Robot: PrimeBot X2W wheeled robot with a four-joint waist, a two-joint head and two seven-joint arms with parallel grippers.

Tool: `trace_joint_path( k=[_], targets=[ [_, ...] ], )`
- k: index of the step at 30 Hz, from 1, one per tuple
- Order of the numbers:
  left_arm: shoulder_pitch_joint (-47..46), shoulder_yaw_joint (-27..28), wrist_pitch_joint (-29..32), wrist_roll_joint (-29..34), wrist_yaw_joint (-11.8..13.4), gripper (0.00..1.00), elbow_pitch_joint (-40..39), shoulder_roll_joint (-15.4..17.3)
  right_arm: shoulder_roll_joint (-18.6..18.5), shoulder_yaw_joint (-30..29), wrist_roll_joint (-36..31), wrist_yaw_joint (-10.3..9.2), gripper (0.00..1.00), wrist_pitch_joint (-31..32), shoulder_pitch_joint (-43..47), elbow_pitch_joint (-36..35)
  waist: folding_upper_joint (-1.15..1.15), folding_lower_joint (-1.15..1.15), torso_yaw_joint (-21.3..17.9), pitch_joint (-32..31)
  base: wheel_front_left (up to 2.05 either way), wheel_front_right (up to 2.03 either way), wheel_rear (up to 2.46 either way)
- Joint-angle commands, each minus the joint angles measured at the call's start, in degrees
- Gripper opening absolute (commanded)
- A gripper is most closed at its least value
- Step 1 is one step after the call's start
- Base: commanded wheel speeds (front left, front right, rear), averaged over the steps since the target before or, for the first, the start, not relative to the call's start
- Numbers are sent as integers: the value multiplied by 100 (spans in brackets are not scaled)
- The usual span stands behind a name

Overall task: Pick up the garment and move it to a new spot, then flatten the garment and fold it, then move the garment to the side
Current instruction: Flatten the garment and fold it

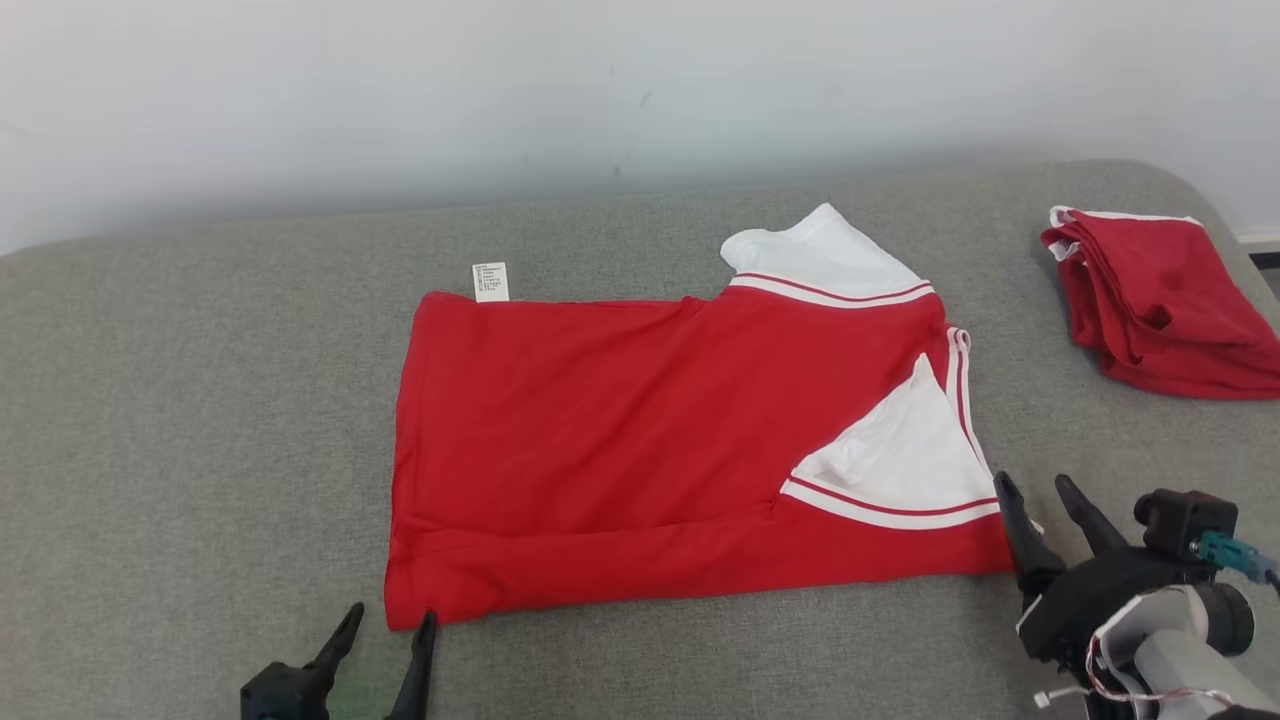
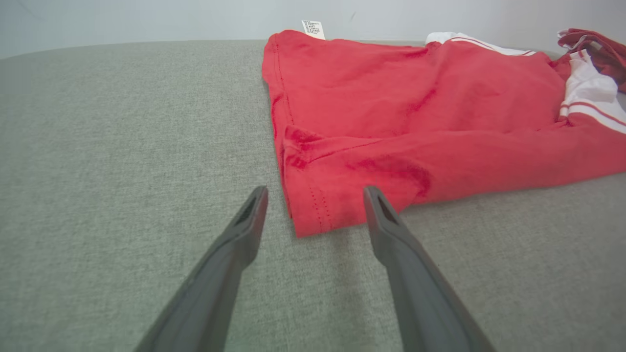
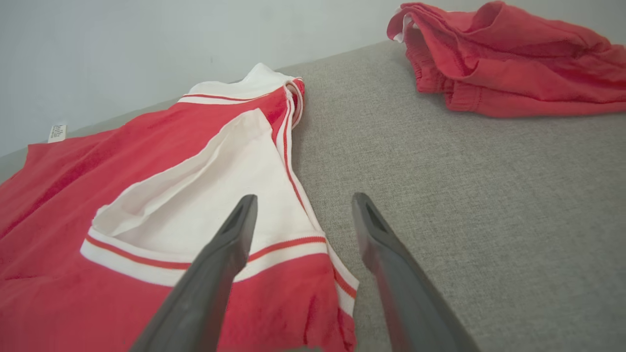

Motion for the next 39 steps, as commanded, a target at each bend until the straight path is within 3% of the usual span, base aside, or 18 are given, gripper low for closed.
trace_joint_path(
  k=[1,8,16,17,18,19,20,29,39],
  targets=[
    [66,39,-16,89,-8,100,28,-30,-29,-43,-124,-12,100,-25,140,-104,0,1,-29,49,0,0,0],
    [-80,276,-16,173,-32,100,242,-199,76,-322,-754,-12,100,-27,458,-217,0,1,-103,203,0,0,0],
    [-438,359,-16,161,-70,100,689,-370,364,-450,-887,-12,100,-26,539,128,0,1,-53,282,0,0,0],
    [-478,328,-16,163,-61,100,788,-389,408,-423,-866,-12,67,-14,531,184,0,1,-57,276,0,0,0],
    [-520,341,-16,116,-57,76,862,-423,441,-404,-853,-12,5,-13,515,222,0,1,-63,264,0,0,0],
    [-550,341,-16,87,-59,40,959,-435,463,-387,-849,-12,0,-12,497,256,0,1,-69,253,0,0,0],
    [-561,264,-16,94,-61,0,1037,-422,493,-383,-826,-12,0,-13,476,267,0,1,-85,235,0,0,0],
    [-196,314,-16,-37,-56,0,921,-343,512,-776,-677,-12,0,-19,851,-134,0,1,-52,-97,0,0,0],
    [709,503,-16,154,-57,0,252,-373,575,-1278,-756,-12,0,-16,2293,-1219,0,1,-1,-393,0,0,0]
  ],
)
